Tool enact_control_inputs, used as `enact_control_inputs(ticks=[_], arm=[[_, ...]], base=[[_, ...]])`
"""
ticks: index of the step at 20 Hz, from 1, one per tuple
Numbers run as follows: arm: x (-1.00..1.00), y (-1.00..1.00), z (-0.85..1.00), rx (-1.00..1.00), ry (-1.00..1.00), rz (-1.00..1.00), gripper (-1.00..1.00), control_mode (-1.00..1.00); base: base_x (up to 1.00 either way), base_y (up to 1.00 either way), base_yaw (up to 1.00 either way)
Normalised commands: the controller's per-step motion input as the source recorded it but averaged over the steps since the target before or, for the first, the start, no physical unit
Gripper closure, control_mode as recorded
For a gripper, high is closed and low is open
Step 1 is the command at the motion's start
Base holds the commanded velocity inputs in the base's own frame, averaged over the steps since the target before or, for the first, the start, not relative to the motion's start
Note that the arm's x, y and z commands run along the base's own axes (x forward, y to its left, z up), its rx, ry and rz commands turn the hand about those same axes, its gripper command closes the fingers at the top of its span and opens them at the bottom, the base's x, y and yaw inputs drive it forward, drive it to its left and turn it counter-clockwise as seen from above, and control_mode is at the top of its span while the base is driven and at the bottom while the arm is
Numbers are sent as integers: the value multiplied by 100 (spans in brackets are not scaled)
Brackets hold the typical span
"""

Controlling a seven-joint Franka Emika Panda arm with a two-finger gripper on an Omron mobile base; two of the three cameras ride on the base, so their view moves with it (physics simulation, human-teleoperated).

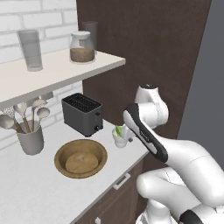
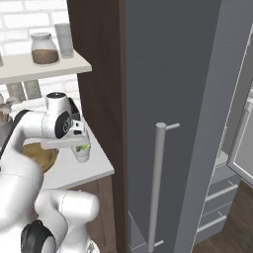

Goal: Grab a lemon wedge from the fridge and one ice cube from the ice bowl, and put them in the glass of lemonade.

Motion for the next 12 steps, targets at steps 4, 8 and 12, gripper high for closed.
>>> enact_control_inputs(ticks=[4, 8, 12], arm=[[-51, -3, 70, 0, 18, 0, -100, -100], [-39, 0, 94, 0, 13, 2, -100, -100], [-55, -6, 37, 3, -3, 1, -100, -100]], base=[[0, 0, 0], [0, 0, 0], [0, 0, 0]])
